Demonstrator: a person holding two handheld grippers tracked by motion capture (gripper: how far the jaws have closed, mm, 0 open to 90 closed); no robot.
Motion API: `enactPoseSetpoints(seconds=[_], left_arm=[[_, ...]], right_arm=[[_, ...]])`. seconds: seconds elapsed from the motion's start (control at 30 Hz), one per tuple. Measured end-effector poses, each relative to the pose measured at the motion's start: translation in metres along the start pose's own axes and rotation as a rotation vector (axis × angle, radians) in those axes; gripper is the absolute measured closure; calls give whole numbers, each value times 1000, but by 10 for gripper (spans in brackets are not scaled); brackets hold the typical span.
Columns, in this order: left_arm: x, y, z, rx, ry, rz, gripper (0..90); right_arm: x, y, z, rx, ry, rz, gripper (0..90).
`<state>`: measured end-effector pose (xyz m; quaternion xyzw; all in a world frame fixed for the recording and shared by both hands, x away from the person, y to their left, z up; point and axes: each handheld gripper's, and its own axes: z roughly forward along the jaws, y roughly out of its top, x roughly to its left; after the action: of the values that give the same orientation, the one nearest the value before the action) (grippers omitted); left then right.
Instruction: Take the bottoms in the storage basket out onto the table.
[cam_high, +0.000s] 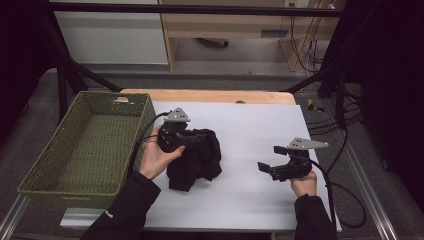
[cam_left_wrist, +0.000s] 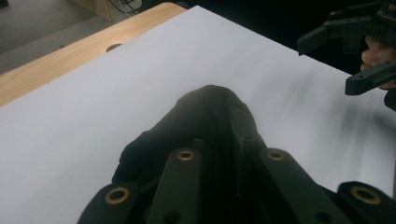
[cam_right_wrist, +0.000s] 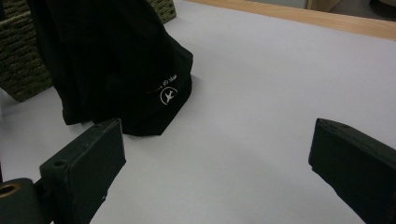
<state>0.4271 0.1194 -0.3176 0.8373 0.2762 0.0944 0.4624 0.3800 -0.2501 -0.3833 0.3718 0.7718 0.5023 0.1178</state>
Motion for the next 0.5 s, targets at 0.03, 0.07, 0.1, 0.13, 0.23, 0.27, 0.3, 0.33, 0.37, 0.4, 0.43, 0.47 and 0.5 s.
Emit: enactPoseSetpoints(seconds=[0.03,0.07,0.1,0.13,0.23,0.27,0.3,0.33,0.37,0.4,0.43,0.47,0.5], left_arm=[[0,-1,1,3,-1,0,828],[0,-2,2,5,-1,2,828],[0,-3,3,7,-3,2,828],[0,-4,5,6,-4,0,827],[0,-8,8,11,-1,0,823],[0,-9,9,14,-1,-1,822],[0,-10,10,17,-2,-2,821],[0,-12,12,19,-4,-5,821],[0,-13,13,23,-3,-5,820],[0,-14,14,29,-3,-3,820],[0,-15,16,29,-2,-5,820],[0,-16,17,28,-2,-6,818],[0,-17,18,25,-3,-9,818]], right_arm=[[0,0,0,1,0,-2,41],[0,0,0,1,0,-2,41],[0,0,0,2,0,-2,41],[0,0,0,2,0,-3,41],[0,0,0,1,0,-1,42],[0,0,0,1,0,-3,41],[0,0,0,1,0,-5,41],[0,0,0,3,1,-5,41],[0,0,1,3,2,-5,41],[0,0,1,3,2,-5,41],[0,0,1,2,1,-4,41],[0,0,1,4,1,-5,41],[0,0,1,3,0,-4,41]])
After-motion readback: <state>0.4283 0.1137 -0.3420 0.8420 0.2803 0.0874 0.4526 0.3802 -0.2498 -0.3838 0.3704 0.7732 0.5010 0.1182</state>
